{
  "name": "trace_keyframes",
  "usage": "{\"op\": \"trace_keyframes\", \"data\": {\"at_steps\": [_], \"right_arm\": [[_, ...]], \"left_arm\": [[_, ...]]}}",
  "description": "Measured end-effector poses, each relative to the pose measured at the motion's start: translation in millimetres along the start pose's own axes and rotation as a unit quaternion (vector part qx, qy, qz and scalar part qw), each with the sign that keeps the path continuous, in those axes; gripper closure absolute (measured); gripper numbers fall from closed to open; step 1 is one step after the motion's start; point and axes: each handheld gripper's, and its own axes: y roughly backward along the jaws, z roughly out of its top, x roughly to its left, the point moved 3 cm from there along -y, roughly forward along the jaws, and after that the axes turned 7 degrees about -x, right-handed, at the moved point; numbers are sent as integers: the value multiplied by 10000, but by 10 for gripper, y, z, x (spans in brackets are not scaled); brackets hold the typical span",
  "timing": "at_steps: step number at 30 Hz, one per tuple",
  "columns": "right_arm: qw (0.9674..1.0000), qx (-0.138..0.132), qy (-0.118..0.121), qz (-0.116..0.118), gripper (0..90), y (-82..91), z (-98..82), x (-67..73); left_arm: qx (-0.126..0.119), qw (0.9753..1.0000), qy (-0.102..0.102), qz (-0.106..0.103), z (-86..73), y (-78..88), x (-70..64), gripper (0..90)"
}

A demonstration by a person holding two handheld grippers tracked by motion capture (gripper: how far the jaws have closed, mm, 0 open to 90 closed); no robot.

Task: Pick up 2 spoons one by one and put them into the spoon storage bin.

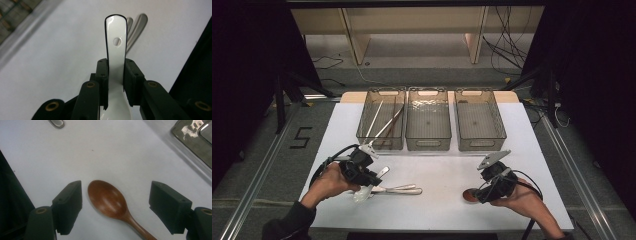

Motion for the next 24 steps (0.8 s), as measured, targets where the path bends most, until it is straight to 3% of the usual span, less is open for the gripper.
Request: {"op": "trace_keyframes", "data": {"at_steps": [11,24], "right_arm": [[10000,0,-27,9,274,0,-3,2],[10000,1,-13,18,274,2,-5,3]], "left_arm": [[-490,9986,168,81,450,-12,197,750],[-723,9970,207,193,862,-61,317,750]]}}
